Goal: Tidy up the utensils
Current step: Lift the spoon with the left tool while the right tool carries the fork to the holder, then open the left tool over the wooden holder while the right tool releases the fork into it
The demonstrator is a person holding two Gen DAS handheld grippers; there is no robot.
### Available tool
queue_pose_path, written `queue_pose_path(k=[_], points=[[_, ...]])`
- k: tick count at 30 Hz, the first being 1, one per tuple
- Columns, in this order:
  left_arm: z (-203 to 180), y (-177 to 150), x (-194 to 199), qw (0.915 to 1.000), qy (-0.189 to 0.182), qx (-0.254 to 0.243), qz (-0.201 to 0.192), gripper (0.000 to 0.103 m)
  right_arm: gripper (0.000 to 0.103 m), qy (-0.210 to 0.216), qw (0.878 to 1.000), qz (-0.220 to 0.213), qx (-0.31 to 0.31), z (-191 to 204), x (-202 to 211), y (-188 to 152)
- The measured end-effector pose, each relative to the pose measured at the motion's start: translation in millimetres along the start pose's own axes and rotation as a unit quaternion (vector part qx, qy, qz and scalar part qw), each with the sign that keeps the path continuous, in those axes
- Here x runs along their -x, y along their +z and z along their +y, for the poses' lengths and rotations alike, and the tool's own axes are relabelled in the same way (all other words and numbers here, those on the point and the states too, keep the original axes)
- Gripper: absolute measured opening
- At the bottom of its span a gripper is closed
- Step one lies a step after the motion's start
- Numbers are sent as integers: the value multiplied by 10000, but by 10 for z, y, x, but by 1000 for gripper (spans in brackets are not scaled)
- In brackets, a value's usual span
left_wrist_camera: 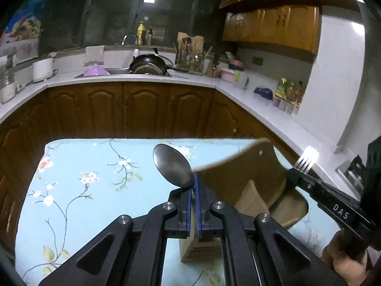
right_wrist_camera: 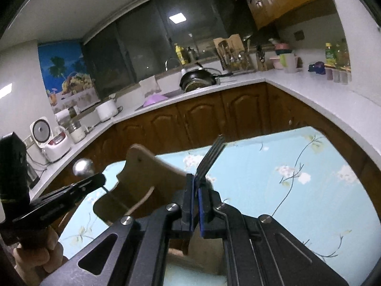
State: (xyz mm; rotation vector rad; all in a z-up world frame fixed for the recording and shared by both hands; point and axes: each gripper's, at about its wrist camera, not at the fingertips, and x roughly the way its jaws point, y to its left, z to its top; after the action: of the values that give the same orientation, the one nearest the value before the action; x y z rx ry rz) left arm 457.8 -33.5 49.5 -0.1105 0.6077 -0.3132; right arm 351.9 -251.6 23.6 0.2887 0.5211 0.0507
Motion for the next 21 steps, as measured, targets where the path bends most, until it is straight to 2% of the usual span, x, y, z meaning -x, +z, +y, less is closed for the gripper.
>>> queue_pose_path(k=[6,16,19,21], points=[[-31,95,4,9999,88,-119,-49,2,3,57,10000,13,-10,-12,17,11],[-24,-82,115,10000,19,-76,-19,3,9,104,9998,-3,-179,-60,38,68],[29,-78,141,10000,11,-48,-51,7,16,40,9997,-110,-227,-93,95,85],[33,-94,149,10000,28,-27,-56,17,25,15,9996,-138,-252,-105,111,90]])
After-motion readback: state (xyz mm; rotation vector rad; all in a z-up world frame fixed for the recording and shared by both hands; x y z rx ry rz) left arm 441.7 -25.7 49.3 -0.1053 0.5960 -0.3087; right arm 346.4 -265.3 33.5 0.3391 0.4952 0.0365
